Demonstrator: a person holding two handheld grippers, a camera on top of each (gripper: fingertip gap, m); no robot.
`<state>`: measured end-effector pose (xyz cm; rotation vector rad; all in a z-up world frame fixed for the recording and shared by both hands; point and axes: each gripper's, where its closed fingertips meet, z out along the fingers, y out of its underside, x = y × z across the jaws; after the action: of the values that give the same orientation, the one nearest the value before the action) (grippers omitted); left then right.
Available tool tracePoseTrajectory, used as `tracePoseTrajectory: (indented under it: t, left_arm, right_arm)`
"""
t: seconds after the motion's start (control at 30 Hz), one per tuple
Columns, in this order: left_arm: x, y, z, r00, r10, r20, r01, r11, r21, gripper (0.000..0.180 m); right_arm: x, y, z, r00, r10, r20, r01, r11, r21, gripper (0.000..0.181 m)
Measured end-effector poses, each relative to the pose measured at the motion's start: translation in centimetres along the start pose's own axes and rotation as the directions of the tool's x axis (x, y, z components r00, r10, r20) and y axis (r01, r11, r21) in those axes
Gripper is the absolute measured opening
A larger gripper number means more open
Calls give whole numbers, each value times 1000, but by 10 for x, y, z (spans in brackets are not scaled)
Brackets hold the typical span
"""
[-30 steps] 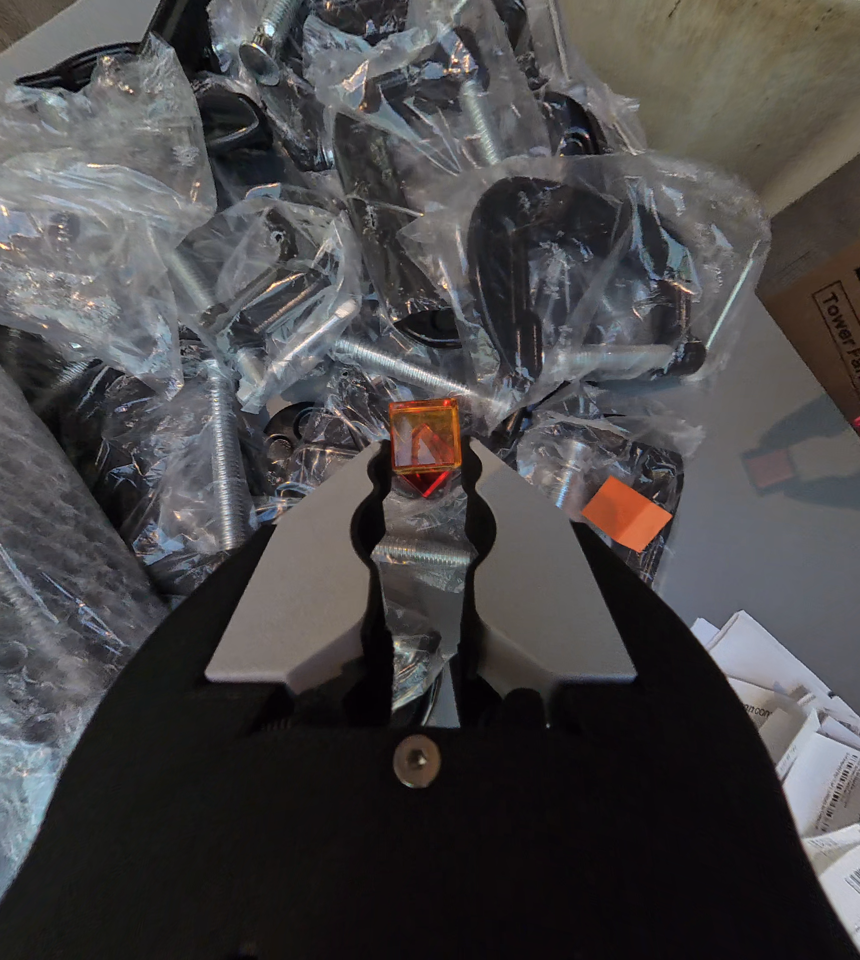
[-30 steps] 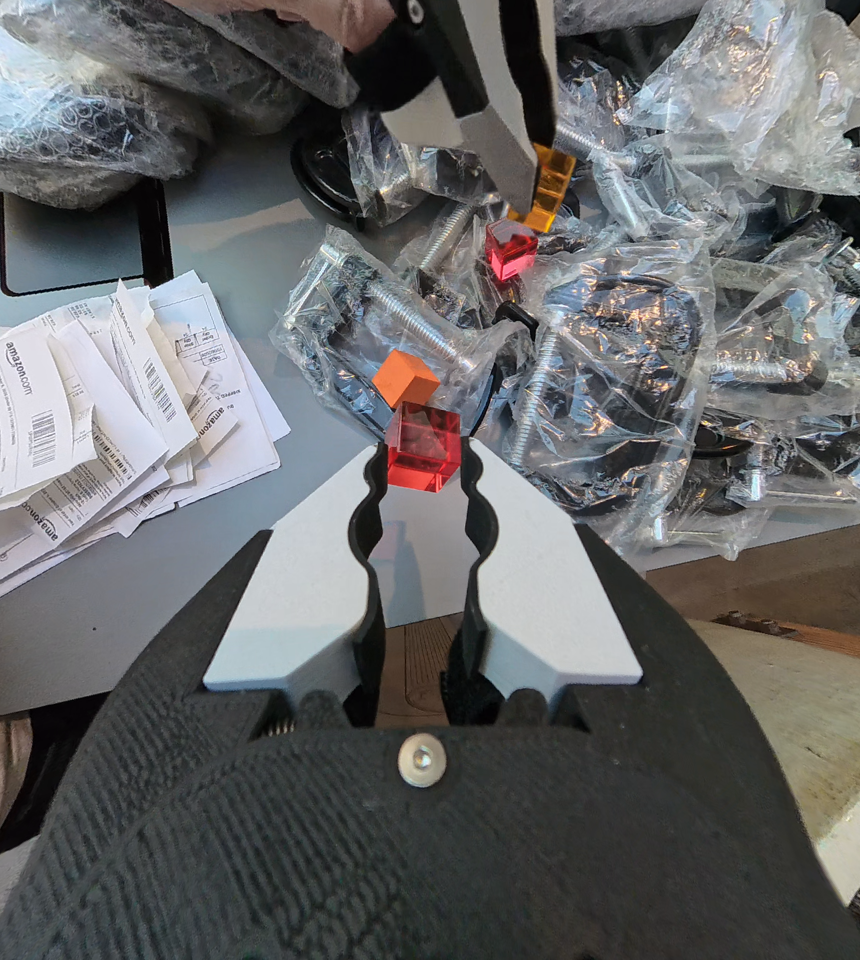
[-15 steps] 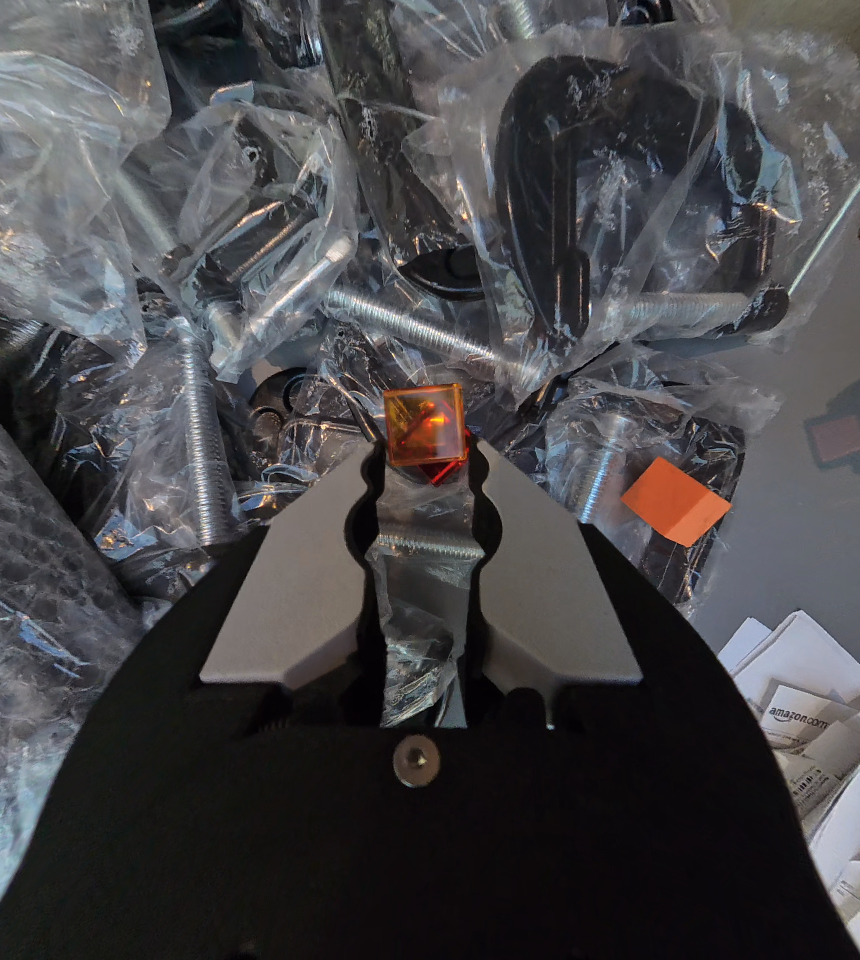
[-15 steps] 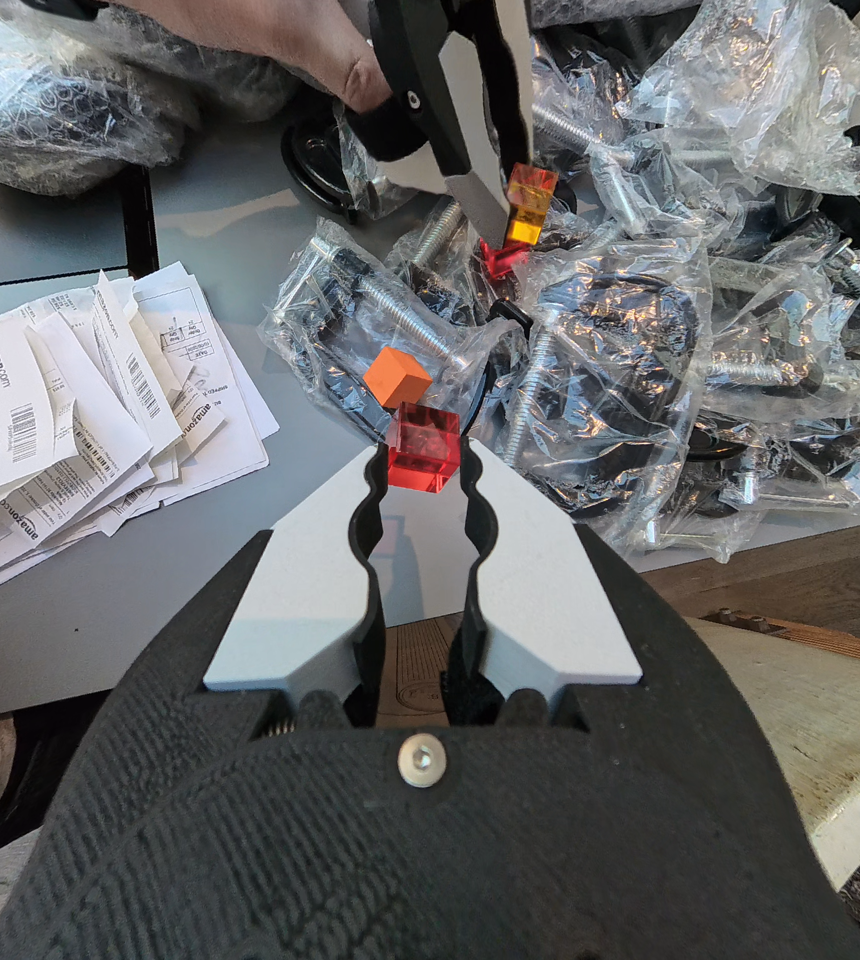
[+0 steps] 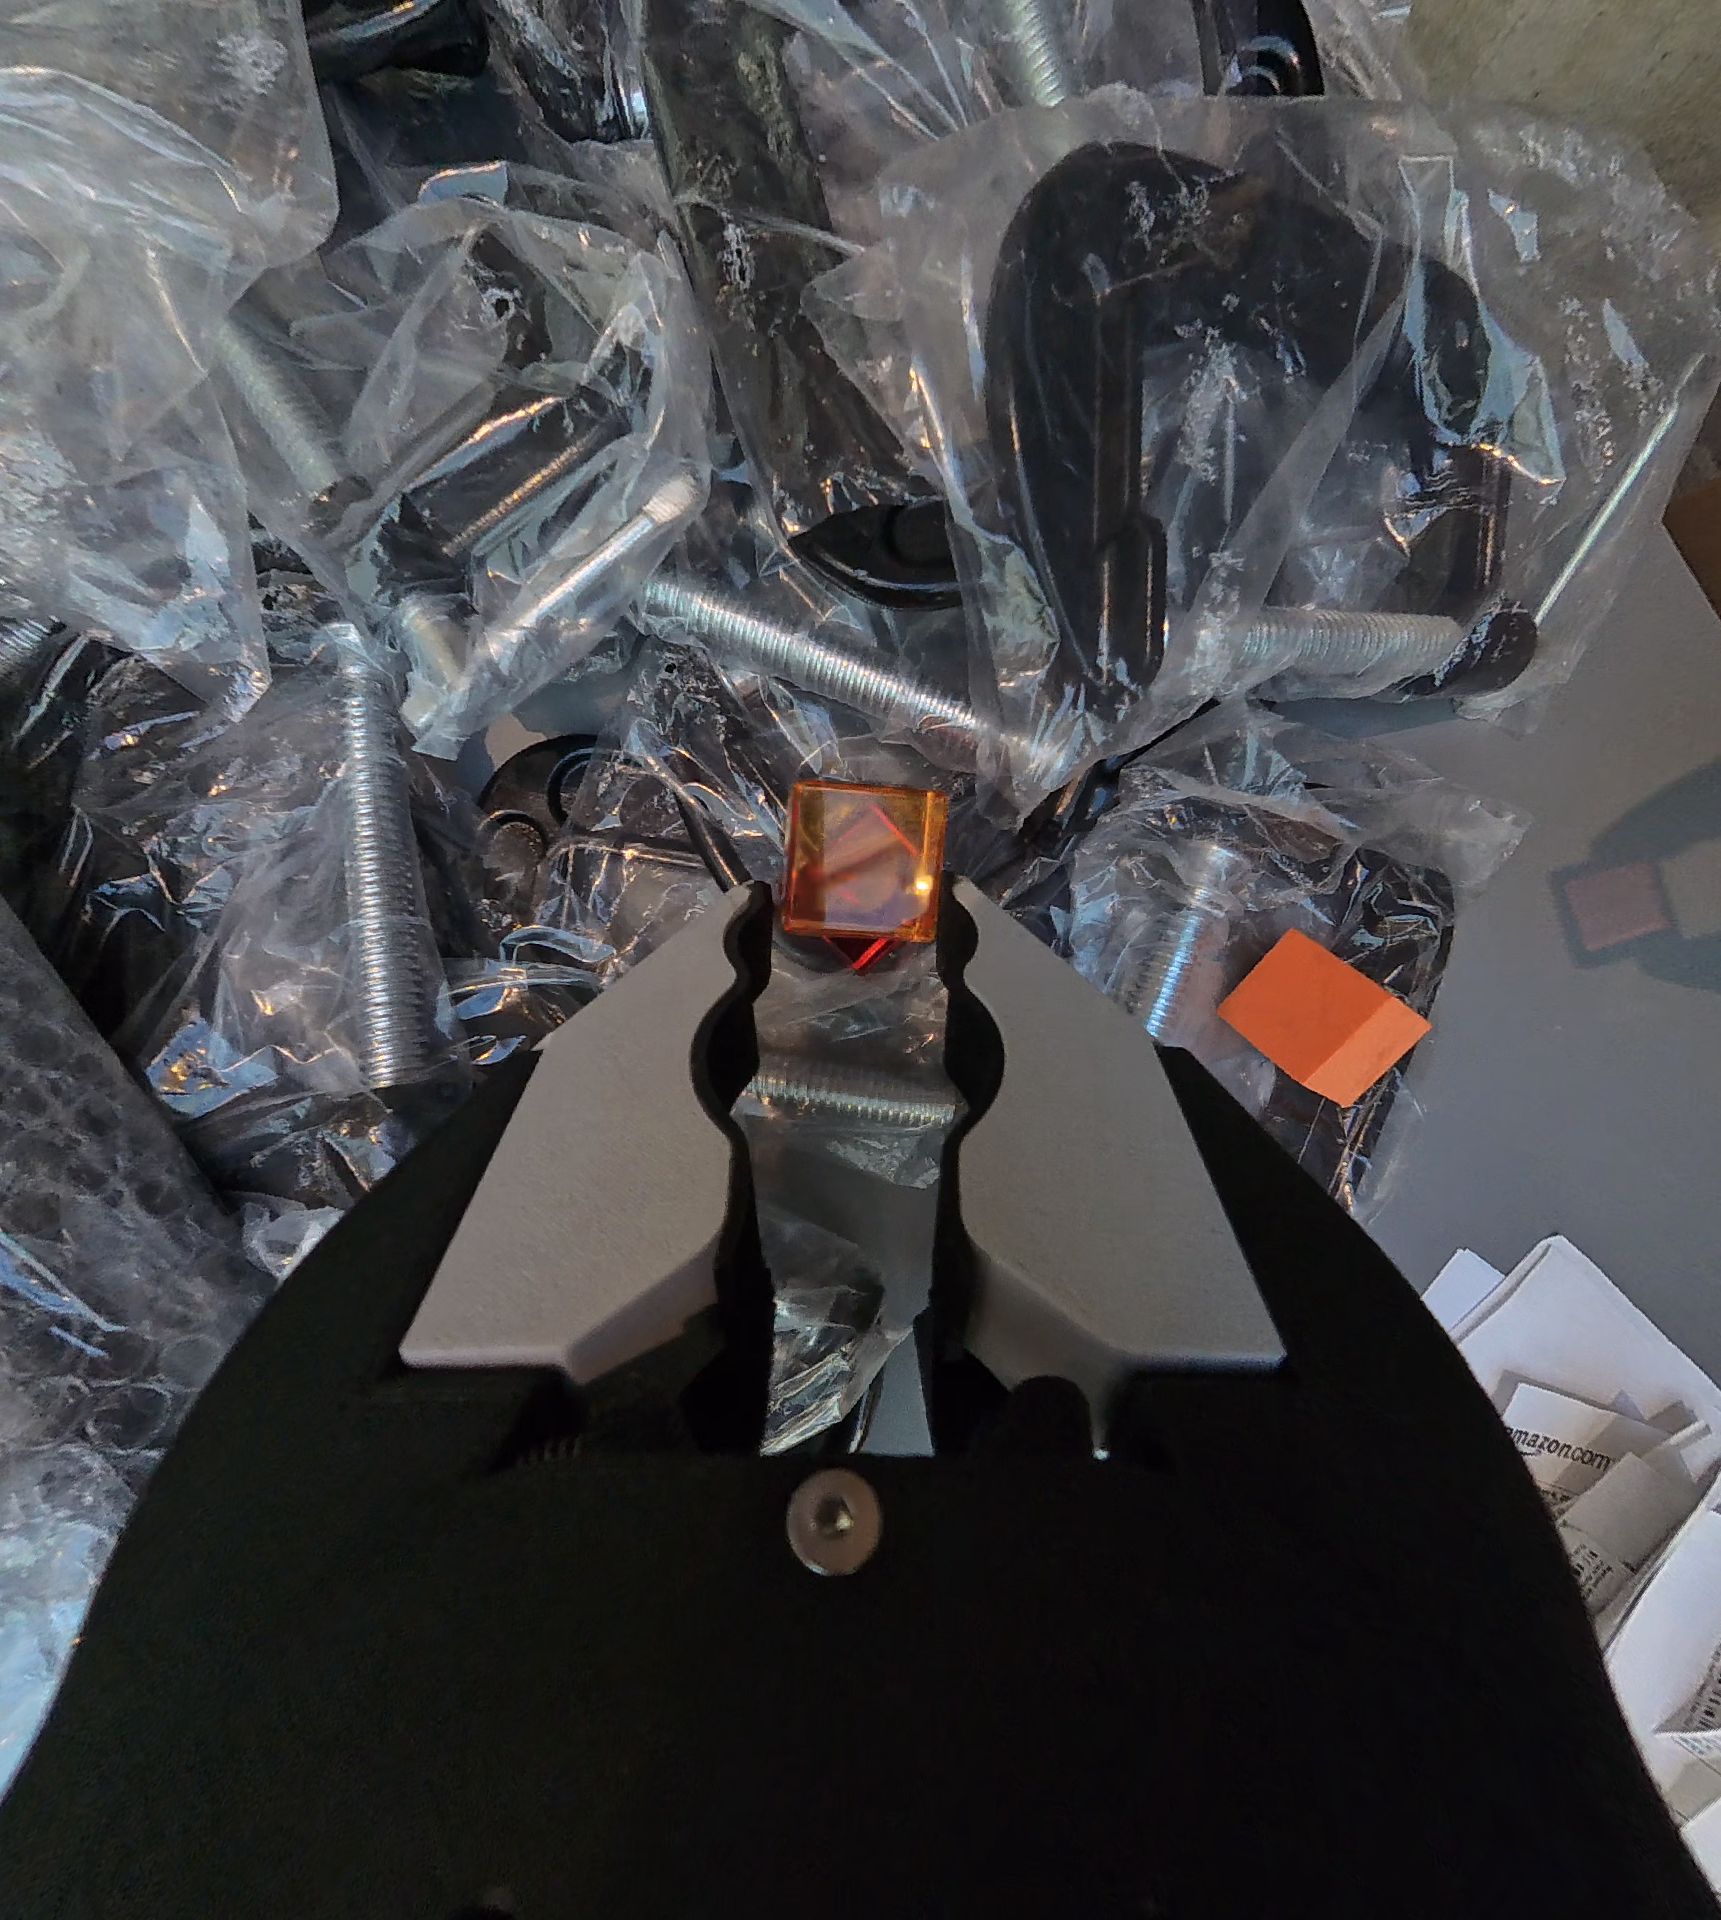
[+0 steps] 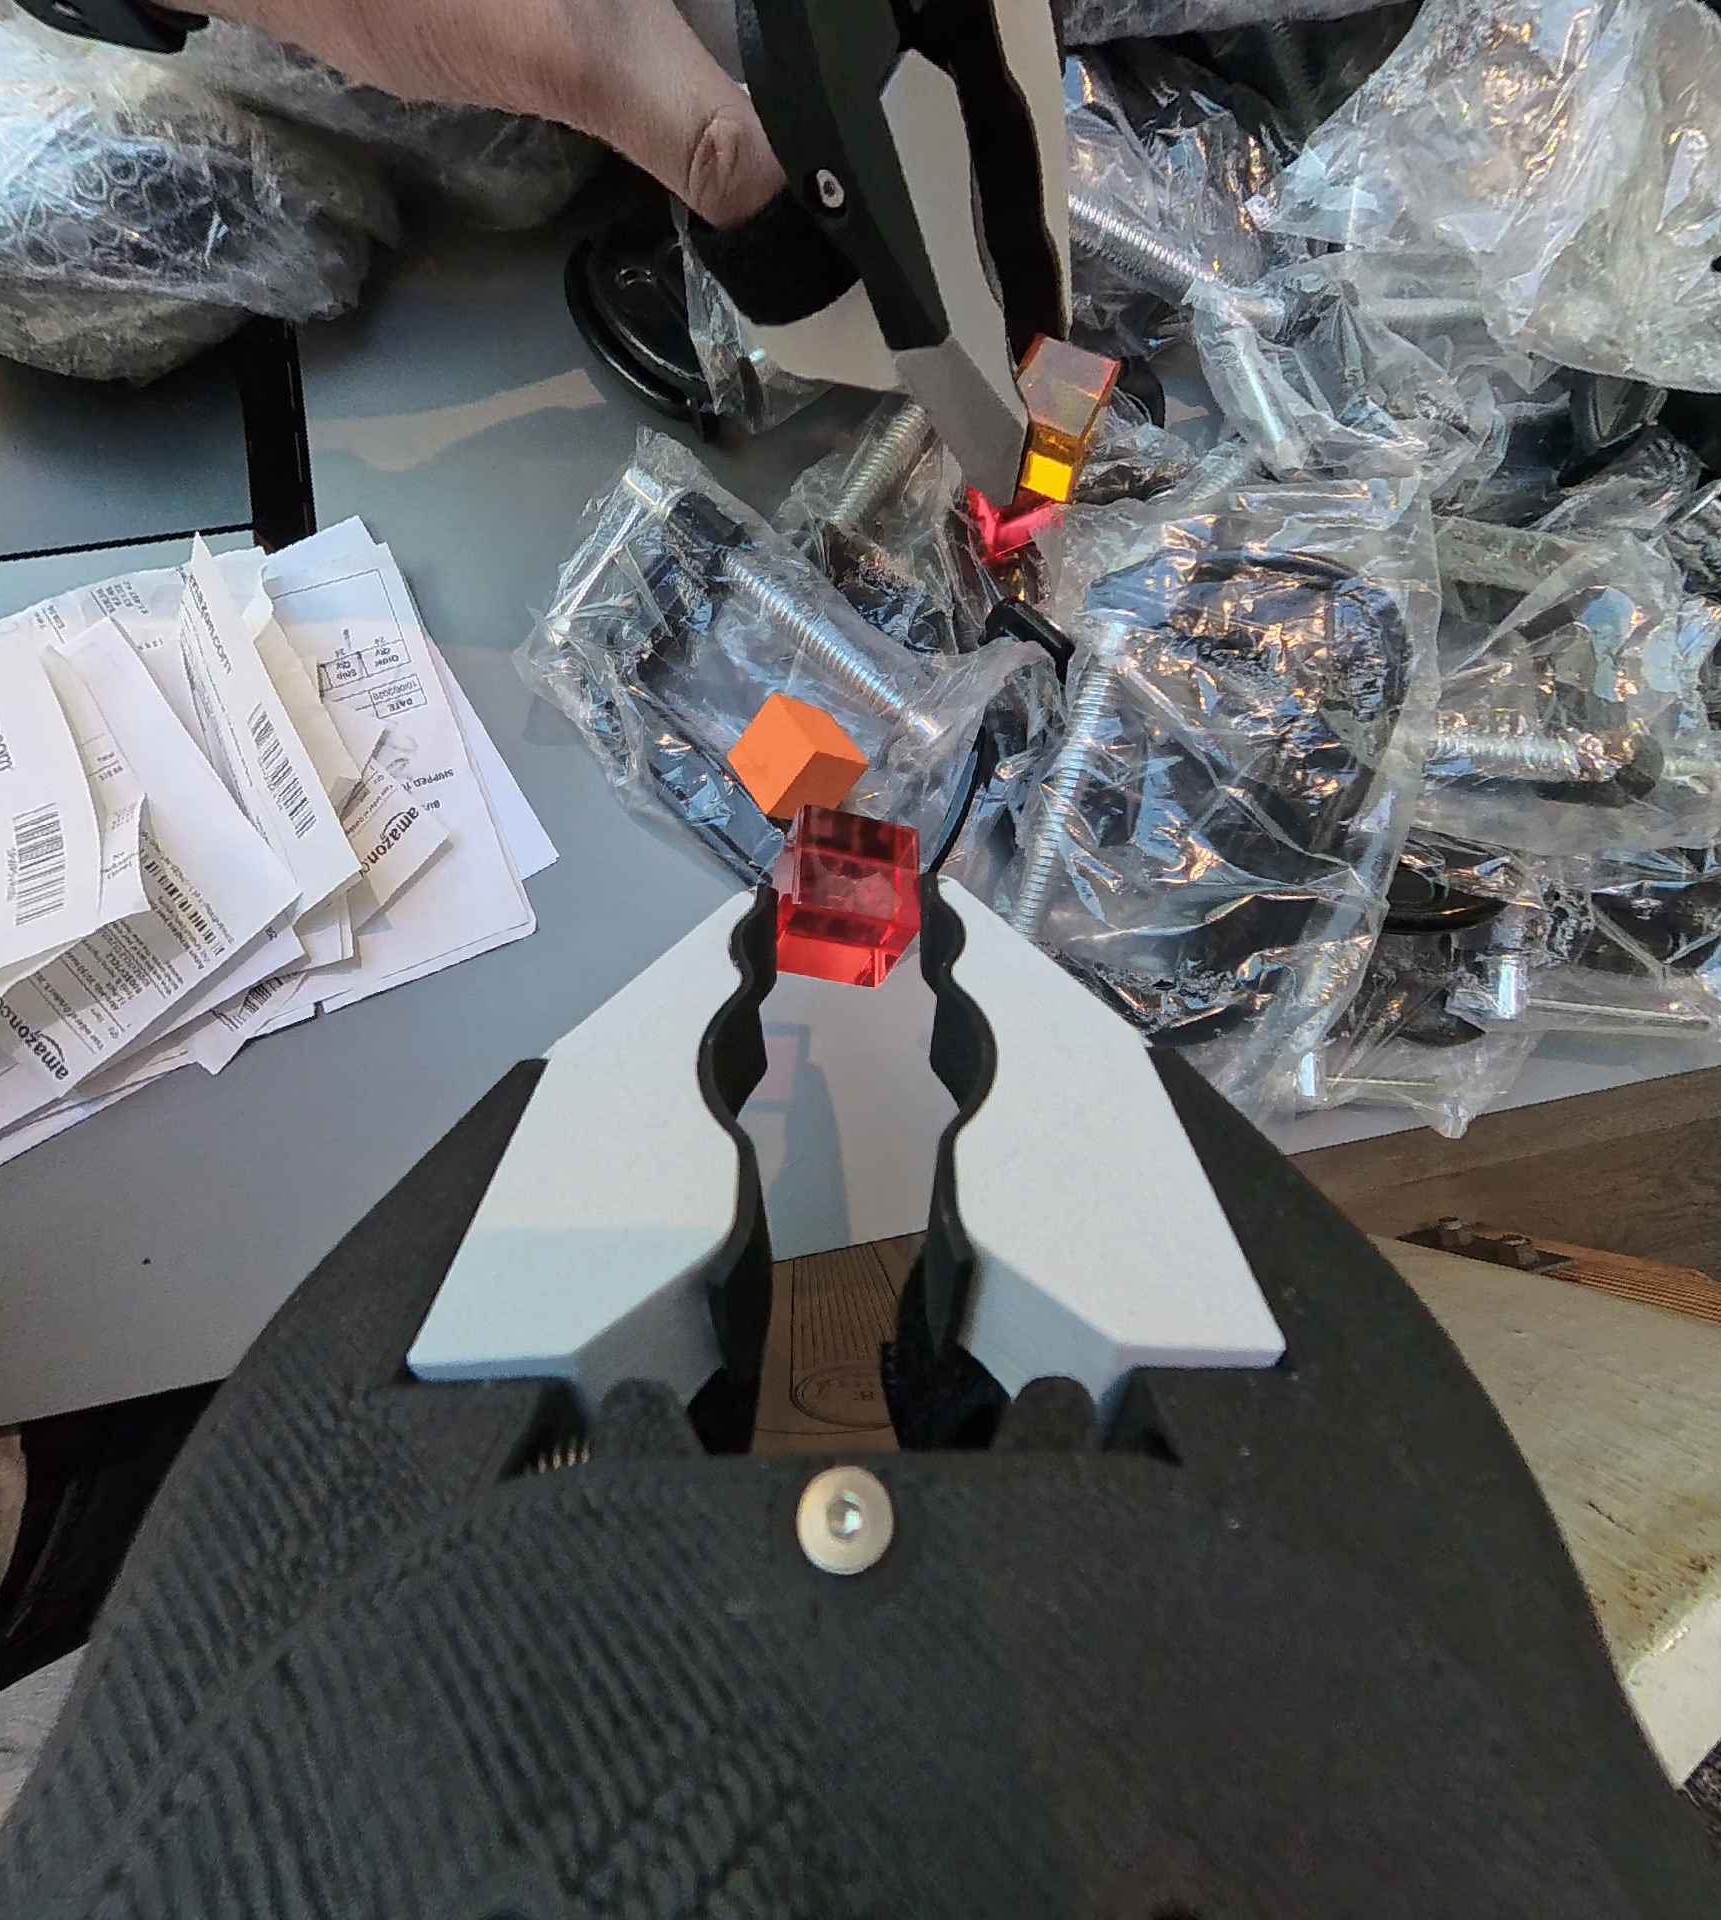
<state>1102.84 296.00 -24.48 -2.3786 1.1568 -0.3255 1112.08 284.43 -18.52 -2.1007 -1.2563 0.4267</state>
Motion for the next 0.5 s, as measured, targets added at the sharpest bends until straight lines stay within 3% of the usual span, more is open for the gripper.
tracePoseTrajectory:
  t: [0.2, 0.5]
  left_arm:
    - [3, -2, -3, 998, 48, -27, -48, 999, -9, 27]
    - [-3, 3, -4, 954, 273, -120, -290, 943, -165, 26]
  right_arm:
    - [1, 1, 3, 1000, 2, 4, -2, 1000, -5, 26]
    - [-3, 0, 5, 1000, -5, 21, 5, 1000, -11, 26]
